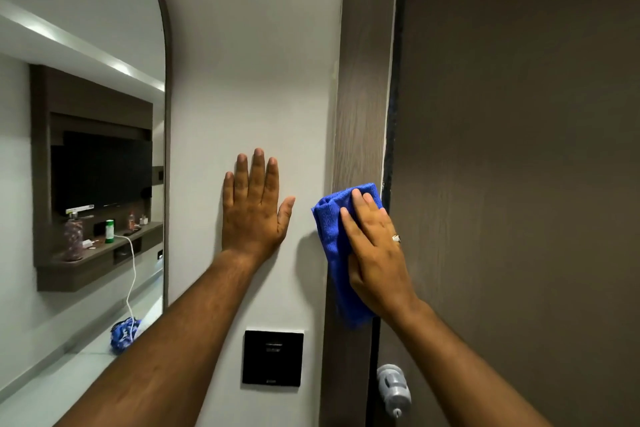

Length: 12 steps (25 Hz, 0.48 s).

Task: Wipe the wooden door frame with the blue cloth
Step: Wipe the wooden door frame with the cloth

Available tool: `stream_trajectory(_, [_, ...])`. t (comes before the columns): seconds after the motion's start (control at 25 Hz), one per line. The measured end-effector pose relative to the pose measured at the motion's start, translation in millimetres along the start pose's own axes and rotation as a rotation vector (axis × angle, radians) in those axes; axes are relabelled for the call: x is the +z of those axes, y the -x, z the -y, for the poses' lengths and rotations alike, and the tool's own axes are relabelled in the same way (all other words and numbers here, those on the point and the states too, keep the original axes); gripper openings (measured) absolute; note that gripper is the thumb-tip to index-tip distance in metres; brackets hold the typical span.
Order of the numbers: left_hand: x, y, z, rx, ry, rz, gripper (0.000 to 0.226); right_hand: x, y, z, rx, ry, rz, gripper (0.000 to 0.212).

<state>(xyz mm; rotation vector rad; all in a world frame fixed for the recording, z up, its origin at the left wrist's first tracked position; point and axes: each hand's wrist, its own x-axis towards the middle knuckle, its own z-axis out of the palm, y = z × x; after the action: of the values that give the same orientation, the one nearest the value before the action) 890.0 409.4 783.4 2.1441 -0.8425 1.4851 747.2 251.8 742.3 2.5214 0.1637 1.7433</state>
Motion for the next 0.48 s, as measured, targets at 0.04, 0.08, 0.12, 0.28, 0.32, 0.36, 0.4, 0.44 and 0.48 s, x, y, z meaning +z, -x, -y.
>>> stream_trajectory(0.04, [0,4,-2,-0.03,0.024,0.023,0.07,-1,0,0,0.06,0.0,-0.039,0.052])
stream_trajectory(0.08, [-1,12,-10,-0.056,0.056,0.029,0.071,-7,1,2,0.145,-0.004,-0.102,0.053])
stream_trajectory(0.12, [-2,11,-18,-0.089,0.087,0.037,0.07,-13,-8,-1,0.268,-0.026,-0.16,0.056])
stream_trajectory(0.28, [-30,66,-76,-0.336,0.377,0.0,0.05,-50,12,-10,0.649,-0.26,-0.069,0.043])
stream_trajectory(0.32, [-33,71,-82,-0.377,0.451,-0.035,0.049,-49,8,-7,0.683,-0.313,-0.067,0.033])
stream_trajectory(0.36, [-33,76,-88,-0.385,0.497,-0.046,0.052,-46,5,-2,0.716,-0.379,-0.069,0.027])
stream_trajectory(0.4, [-35,80,-95,-0.385,0.543,-0.037,0.054,-44,5,3,0.755,-0.492,-0.062,0.025])
stream_trajectory(0.44, [-37,85,-100,-0.375,0.588,-0.026,0.052,-44,8,7,0.784,-0.629,-0.053,0.023])
stream_trajectory(0.48, [-37,88,-106,-0.394,0.646,-0.024,0.048,-46,11,10,0.808,-0.775,-0.038,0.021])
